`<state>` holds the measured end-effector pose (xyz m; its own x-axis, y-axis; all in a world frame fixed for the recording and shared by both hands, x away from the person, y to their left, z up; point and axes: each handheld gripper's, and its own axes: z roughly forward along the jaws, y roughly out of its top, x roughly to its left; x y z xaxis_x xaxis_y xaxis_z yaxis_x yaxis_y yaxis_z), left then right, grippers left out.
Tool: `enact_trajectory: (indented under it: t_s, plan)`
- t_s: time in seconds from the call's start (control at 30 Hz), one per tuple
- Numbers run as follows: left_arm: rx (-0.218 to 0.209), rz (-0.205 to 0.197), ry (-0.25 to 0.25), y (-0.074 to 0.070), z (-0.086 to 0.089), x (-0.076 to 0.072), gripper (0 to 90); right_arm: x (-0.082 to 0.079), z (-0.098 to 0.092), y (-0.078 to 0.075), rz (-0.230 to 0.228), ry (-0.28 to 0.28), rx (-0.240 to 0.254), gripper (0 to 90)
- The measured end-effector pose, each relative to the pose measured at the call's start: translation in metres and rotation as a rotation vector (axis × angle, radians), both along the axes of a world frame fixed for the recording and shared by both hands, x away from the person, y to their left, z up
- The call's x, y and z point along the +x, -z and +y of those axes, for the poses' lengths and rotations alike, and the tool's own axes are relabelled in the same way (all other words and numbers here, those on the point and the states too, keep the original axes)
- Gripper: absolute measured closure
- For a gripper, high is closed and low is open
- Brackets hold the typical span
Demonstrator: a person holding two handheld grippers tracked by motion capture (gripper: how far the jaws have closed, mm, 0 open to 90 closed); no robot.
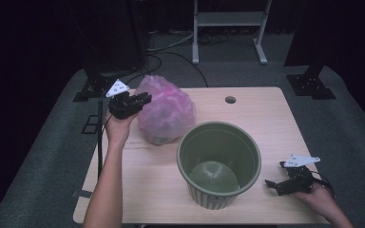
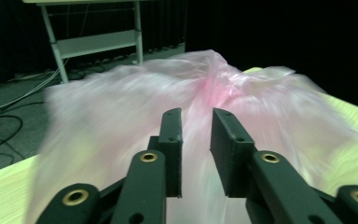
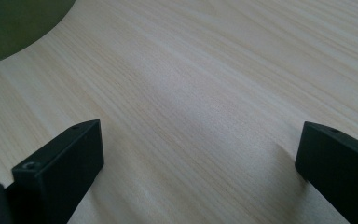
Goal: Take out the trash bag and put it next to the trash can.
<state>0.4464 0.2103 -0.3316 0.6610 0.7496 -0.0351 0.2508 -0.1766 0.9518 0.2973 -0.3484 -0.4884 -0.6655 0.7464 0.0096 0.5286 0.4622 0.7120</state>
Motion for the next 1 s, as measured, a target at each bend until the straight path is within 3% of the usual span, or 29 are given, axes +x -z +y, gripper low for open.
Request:
enact_trajectory:
  t_s: [0.23,0.47,0.73,0.87,1.0]
  plan:
    - [-0.042,0.008,0.040,-0.004,0.003,-0.012,54.5,0.000,0.000,0.000,0.000,0.000,0.000,0.0]
    - [-0.020,0.021,0.054,-0.008,0.001,-0.034,24.6,0.000,0.000,0.000,0.000,0.000,0.000,0.0]
    - [-0.005,0.006,0.025,-0.001,0.000,-0.067,1.3,0.000,0.000,0.000,0.000,0.000,0.000,0.0]
    - [-0.016,-0.004,0.032,0.009,0.002,-0.085,0.0,0.000,0.000,0.000,0.000,0.000,0.000,0.0]
    - [0.004,0.002,0.051,0.018,0.003,-0.100,0.0,0.000,0.000,0.000,0.000,0.000,-0.001,0.0]
